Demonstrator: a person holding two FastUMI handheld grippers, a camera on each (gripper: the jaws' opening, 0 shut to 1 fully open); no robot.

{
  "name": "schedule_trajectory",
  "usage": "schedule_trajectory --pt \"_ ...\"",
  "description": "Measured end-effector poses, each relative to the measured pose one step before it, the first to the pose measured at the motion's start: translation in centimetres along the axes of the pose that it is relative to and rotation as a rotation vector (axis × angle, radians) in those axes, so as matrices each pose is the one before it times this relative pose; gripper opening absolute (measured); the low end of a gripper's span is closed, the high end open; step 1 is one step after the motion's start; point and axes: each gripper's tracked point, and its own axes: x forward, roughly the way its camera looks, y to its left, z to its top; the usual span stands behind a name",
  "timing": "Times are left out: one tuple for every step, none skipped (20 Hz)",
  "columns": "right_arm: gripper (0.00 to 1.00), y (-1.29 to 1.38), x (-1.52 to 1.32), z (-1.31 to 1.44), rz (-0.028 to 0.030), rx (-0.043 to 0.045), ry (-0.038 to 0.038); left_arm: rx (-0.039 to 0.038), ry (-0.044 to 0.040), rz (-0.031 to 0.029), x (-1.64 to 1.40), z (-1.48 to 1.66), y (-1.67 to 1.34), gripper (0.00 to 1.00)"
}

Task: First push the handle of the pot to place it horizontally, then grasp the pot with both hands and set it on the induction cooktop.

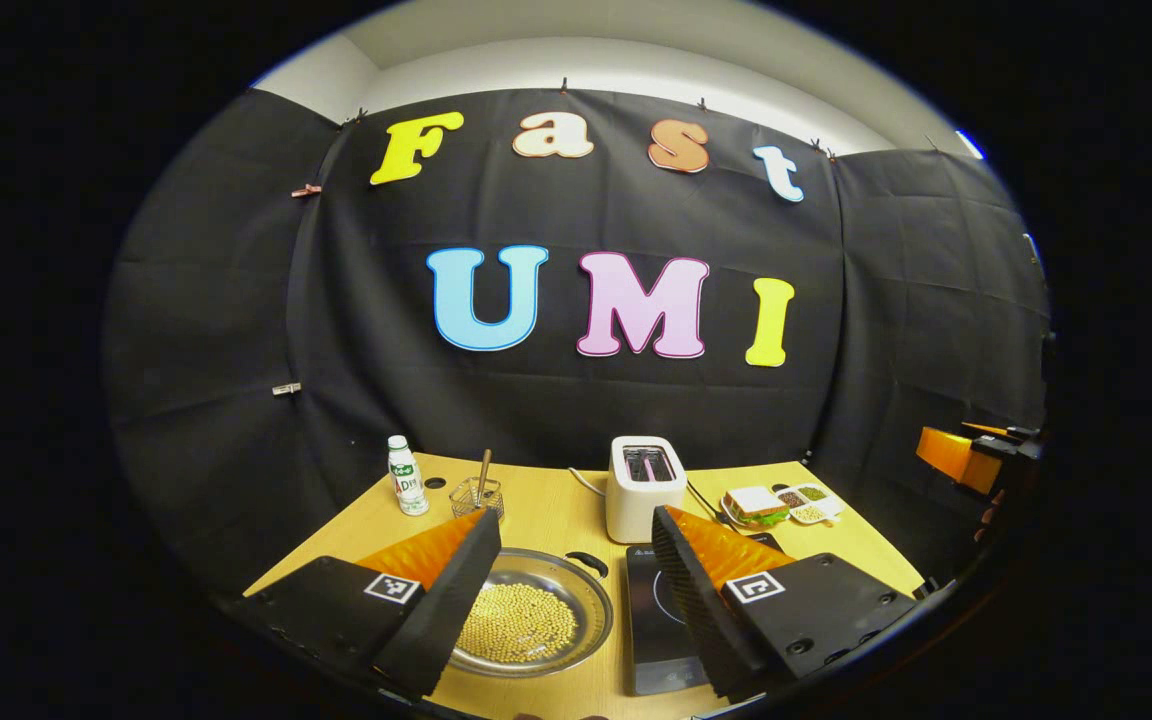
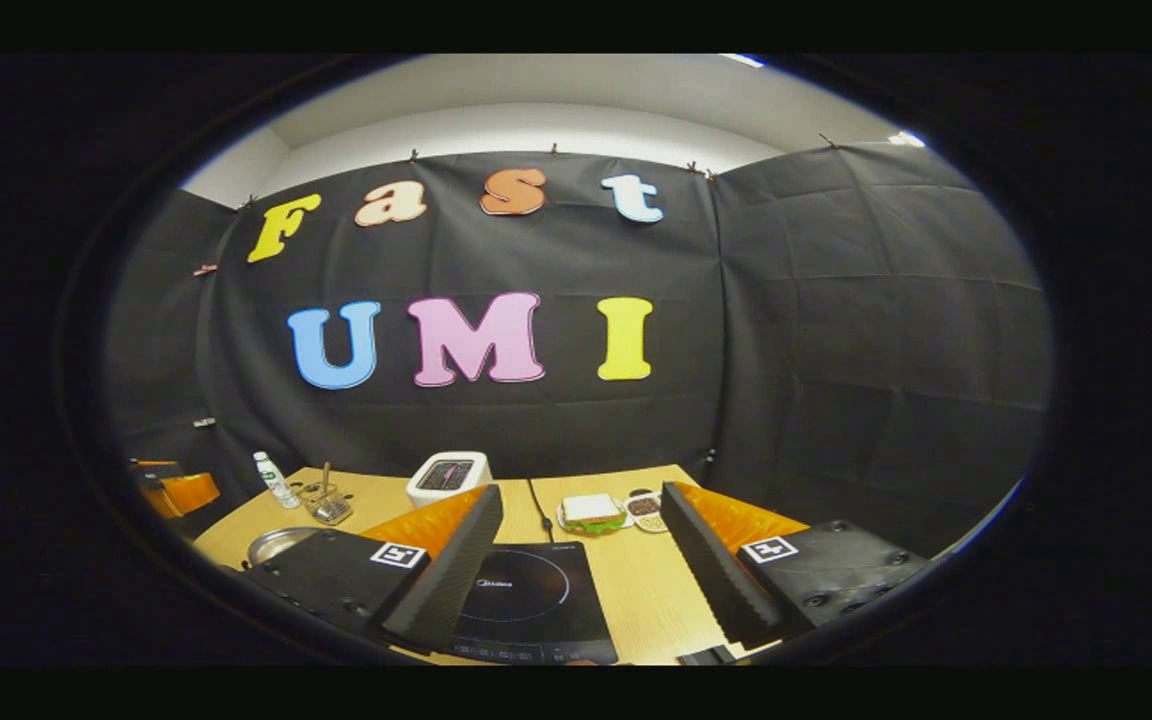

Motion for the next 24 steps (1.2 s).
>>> schedule_trajectory --pt "0.98 0.047 0.042 -0.045 -0.00021 -0.00201 0.00195 -0.00101 0.00276 0.00605 0.173 -0.076 0.425 0.95" --pt "0.98 0.123 -0.015 0.101 -0.00042 -0.00049 -0.00184 0.00153 0.00159 0.00838 0.037 0.098 0.474 0.95" --pt "0.98 0.145 0.042 0.096 0.00144 0.00099 -0.00239 0.00314 0.00563 0.00213 0.117 -0.093 0.405 0.95" --pt "0.98 0.253 0.025 0.015 0.00308 0.00045 -0.00173 0.00335 0.01066 -0.00472 0.034 -0.112 0.218 0.95" --pt "0.98 0.126 0.026 -0.035 0.00316 -0.00061 0.00039 0.00202 0.01077 -0.00276 0.073 -0.283 0.290 0.95" --pt "0.98 0.213 0.045 -0.120 0.00358 -0.00126 0.00067 -0.00024 0.00806 0.00193 -0.087 -0.096 0.479 0.95" --pt "0.98 0.142 -0.087 -0.085 0.00321 -0.00055 0.00211 -0.00354 0.00792 0.01341 -0.057 -0.094 0.655 0.95" --pt "0.98 0.147 -0.067 -0.155 0.00345 0.00099 0.00179 -0.00894 0.00524 0.01211 -0.022 0.034 0.648 0.95" --pt "0.98 0.132 -0.035 -0.109 0.00164 0.00079 0.00152 -0.00801 0.01069 -0.00645 0.112 -0.287 0.143 0.94" --pt "0.98 0.088 -0.067 -0.225 0.00074 -0.00019 0.00309 -0.00886 0.02120 -0.02874 -0.020 -0.519 -0.405 0.94" --pt "0.98 0.104 -0.007 -0.179 0.00339 -0.00005 0.00332 -0.00685 0.01641 -0.01512 0.078 -0.315 0.035 0.87" --pt "0.98 0.201 -0.078 -0.201 0.00498 0.00023 0.00450 -0.00412 0.00987 0.00017 -0.201 -0.136 0.594 0.84" --pt "0.98 0.144 -0.045 -0.164 0.00428 0.00037 0.00380 0.00076 0.01160 0.00006 -0.089 -0.301 0.556 0.78" --pt "0.98 0.194 0.094 -0.152 0.00456 0.00057 0.00526 0.00556 0.01449 0.00119 -0.121 -0.416 0.506 0.76" --pt "0.98 0.143 -0.073 -0.178 0.00406 0.00148 0.00677 0.00468 0.01042 0.00137 -0.128 -0.346 0.374 0.69" --pt "0.98 0.274 0.004 -0.155 0.00439 0.00092 0.00433 0.00593 0.01205 0.00299 -0.164 -0.246 0.456 0.66" --pt "0.98 0.170 -0.068 -0.080 0.00296 -0.00063 0.00261 0.00265 0.01203 -0.00017 0.028 -0.440 0.449 0.63" --pt "0.98 0.133 -0.047 -0.147 0.00201 -0.00338 0.00216 -0.00071 0.01623 -0.00665 -0.011 -0.498 0.300 0.58" --pt "0.98 0.104 -0.108 -0.205 0.00225 -0.00352 0.00281 -0.00546 0.01981 -0.00625 -0.019 -0.815 0.234 0.53" --pt "0.98 0.258 -0.082 -0.185 0.00379 -0.00153 0.00364 -0.00574 0.02022 -0.00449 0.066 -0.634 0.362 0.51" --pt "0.98 0.225 -0.116 -0.211 0.00292 0.00104 0.00587 -0.00148 0.01815 0.00049 -0.033 -0.766 0.474 0.42" --pt "0.98 0.174 -0.073 -0.253 0.00325 0.00231 0.00583 0.00424 0.00887 -0.00044 -0.078 -0.479 0.493 0.42" --pt "0.98 0.184 -0.093 -0.210 0.00137 0.00151 0.00635 0.00540 0.00975 -0.00427 -0.042 -0.463 0.267 0.36" --pt "0.98 0.158 -0.033 -0.275 0.00026 -0.00026 0.00595 0.00742 0.01315 -0.00627 -0.082 -0.479 0.285 0.30"
